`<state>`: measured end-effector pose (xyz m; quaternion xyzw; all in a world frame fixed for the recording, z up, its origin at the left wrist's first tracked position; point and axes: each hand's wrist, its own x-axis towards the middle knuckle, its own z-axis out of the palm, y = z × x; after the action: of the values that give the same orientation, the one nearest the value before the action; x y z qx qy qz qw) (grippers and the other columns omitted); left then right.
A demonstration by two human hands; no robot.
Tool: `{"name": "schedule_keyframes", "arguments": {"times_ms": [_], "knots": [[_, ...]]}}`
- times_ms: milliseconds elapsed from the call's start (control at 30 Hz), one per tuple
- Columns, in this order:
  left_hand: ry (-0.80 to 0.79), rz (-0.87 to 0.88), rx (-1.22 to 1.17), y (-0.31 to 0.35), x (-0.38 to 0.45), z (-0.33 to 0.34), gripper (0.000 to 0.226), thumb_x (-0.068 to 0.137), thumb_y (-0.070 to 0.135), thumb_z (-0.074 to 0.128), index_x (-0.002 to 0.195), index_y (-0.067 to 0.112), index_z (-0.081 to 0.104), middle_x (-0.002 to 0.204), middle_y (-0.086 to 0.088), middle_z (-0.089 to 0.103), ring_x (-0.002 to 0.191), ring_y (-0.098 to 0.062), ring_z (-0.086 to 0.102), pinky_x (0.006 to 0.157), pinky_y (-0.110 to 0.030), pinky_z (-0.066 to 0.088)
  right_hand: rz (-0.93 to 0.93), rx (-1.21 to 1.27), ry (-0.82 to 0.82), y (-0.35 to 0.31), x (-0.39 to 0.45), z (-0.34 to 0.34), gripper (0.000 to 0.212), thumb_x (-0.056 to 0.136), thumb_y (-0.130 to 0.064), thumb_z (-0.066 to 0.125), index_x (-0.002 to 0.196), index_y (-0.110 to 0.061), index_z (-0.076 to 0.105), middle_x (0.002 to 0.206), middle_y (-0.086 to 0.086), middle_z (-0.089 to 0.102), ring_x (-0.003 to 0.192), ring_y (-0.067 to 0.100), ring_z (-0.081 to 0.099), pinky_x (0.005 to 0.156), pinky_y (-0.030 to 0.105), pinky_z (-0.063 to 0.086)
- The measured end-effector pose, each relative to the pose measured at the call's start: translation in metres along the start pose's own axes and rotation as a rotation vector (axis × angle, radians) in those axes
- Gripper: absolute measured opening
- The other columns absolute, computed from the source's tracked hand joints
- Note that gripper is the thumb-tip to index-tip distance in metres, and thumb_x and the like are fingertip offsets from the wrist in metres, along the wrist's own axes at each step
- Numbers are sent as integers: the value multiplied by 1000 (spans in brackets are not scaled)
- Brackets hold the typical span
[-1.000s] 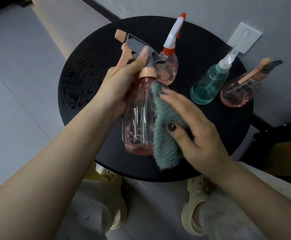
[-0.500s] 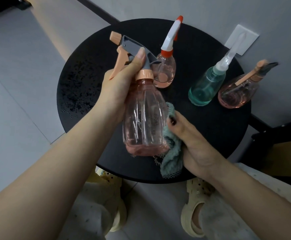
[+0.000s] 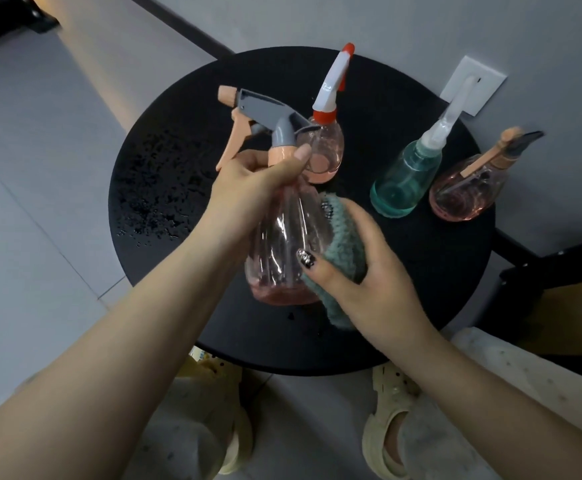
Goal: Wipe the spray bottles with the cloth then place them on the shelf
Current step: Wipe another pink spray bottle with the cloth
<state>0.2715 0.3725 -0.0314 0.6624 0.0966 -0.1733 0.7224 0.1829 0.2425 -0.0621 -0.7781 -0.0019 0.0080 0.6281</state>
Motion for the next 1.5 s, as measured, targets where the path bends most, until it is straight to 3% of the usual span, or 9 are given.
{"name": "schedule_keyframes", "arguments": {"times_ms": [133, 233, 400, 667, 733, 833, 1067, 1233, 1500], "knots": [[8, 2, -36, -3, 2, 2, 25, 79, 29, 72, 89, 9, 61, 78, -7, 68, 68, -21, 63, 69, -33, 52, -397, -540, -85, 2, -3, -3, 65, 88, -44, 56, 143, -21, 30, 149, -1, 28, 141, 13, 25, 113, 26, 29], [-30, 2, -104, 1, 3, -1, 16, 84, 24, 67, 86, 9, 61, 67, -2, 67, 60, -15, 63, 60, -26, 53, -701, -855, -158, 6, -4, -5, 53, 93, -44, 48, 138, -18, 35, 145, 6, 33, 142, 33, 23, 109, 45, 36], [-33, -25, -23, -3, 5, -4, 14, 84, 25, 68, 82, 11, 70, 71, -2, 69, 63, -13, 65, 61, -24, 51, -943, -1024, -296, 11, 2, -15, 39, 97, -34, 46, 132, -17, 42, 140, 6, 43, 137, 33, 30, 112, 46, 30], [-160, -117, 121, -3, 3, -1, 18, 88, 31, 60, 80, 18, 70, 69, 2, 66, 60, -11, 62, 57, -20, 47, -314, -381, -92, 2, 9, -19, 48, 95, -35, 45, 141, -23, 40, 146, -7, 33, 135, -1, 30, 107, 12, 28], [-210, -230, 21, -1, 4, -2, 19, 89, 30, 56, 80, 17, 66, 71, 0, 64, 61, -13, 61, 61, -25, 49, -313, -404, -140, 2, 8, -16, 57, 93, -48, 41, 144, -24, 34, 149, -7, 27, 137, 0, 26, 108, 13, 28], [-247, -343, -152, 6, 3, -3, 20, 91, 27, 50, 86, 11, 61, 71, -5, 60, 58, -15, 58, 57, -20, 51, -456, -608, -303, 6, 2, -16, 67, 90, -58, 34, 145, -21, 23, 154, 3, 16, 145, 18, 12, 112, 37, 32], [-210, -330, -167, 10, 5, -5, 24, 90, 28, 52, 81, 10, 64, 64, -3, 64, 55, -14, 61, 53, -21, 53, -890, -943, -397, 7, -2, -20, 37, 99, -23, 38, 136, -19, 36, 143, 5, 31, 140, 28, 23, 117, 31, 17], [-278, -337, -226, 8, 4, 0, 22, 84, 28, 54, 81, 9, 63, 65, -5, 62, 53, -14, 59, 52, -19, 52, -651, -587, -262, 3, 0, -24, 47, 90, -1, 51, 135, -14, 47, 142, 7, 43, 140, 24, 29, 114, 35, 29], [-302, -301, -217, 3, 5, 0, 14, 79, 26, 57, 75, 14, 63, 71, -2, 62, 63, -15, 61, 67, -27, 54, -318, -258, 6, 2, 9, -20, 46, 92, -1, 49, 133, -20, 47, 135, -10, 48, 130, -1, 40, 105, 12, 31]]}}
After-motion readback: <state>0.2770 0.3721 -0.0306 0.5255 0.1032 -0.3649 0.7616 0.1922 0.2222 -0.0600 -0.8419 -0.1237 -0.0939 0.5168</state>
